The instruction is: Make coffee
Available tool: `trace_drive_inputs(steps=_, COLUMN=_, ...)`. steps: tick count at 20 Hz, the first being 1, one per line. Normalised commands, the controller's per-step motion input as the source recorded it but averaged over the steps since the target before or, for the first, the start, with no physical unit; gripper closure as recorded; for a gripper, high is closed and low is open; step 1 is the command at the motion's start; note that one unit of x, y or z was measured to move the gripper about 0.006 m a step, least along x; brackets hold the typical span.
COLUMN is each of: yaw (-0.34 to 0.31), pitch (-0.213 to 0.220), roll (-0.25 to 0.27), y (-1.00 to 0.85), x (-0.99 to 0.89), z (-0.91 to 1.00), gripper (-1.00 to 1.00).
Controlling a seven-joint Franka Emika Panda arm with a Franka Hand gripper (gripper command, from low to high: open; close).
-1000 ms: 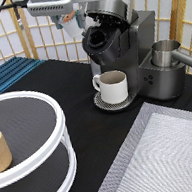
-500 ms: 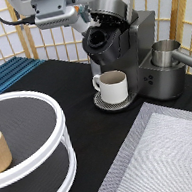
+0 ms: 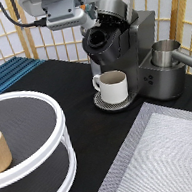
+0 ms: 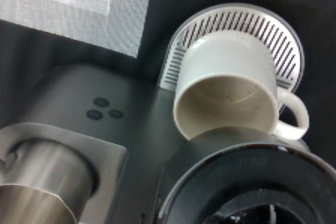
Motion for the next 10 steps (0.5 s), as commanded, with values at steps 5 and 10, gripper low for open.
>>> trace_drive_inputs(steps=5, yaw=-0.107, pitch=0.0, roll=0.097, y=0.32, x=-0.06, z=-0.02, gripper=1.0)
trace_drive_inputs(steps=10, yaw=-0.119, pitch=-0.017, roll=0.039, y=0.3, x=-0.19, z=-0.13, gripper=1.0)
